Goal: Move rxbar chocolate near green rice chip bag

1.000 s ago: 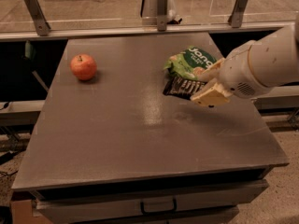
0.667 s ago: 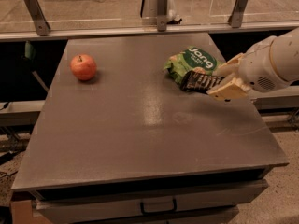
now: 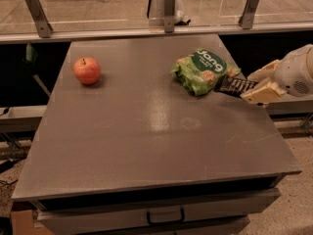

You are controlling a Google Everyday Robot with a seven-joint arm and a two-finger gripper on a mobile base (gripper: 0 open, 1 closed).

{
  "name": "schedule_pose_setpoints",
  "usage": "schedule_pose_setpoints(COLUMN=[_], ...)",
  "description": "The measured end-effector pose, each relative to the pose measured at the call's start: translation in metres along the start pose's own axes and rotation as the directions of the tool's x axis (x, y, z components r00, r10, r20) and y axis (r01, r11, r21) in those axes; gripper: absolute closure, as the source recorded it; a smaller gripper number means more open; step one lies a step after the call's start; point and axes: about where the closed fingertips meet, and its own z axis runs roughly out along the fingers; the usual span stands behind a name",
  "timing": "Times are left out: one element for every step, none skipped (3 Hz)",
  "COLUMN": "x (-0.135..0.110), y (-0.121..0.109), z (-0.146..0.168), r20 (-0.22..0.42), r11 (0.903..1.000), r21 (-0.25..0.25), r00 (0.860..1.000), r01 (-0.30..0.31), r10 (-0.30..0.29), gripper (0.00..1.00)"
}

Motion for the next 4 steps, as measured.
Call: schedule_pose_setpoints(x=[0.023, 0.031, 0.036, 0.037], y=[-0.011, -0.021, -0.026, -0.027], z=[0.014, 0.033, 0.044, 0.051], r20=[0.01, 0.013, 0.009, 0.008], r11=[0.9992, 0.9979, 0.9963, 0.9952], r21=[-0.001, -0.009, -0.008, -0.011], r00=[0.999, 0.998, 0.996, 0.995], r01=[-0.04, -0.064, -0.086, -0.097], r10=[0.04, 0.064, 0.086, 0.097], gripper=[1.0, 0.82, 0.59, 0.36])
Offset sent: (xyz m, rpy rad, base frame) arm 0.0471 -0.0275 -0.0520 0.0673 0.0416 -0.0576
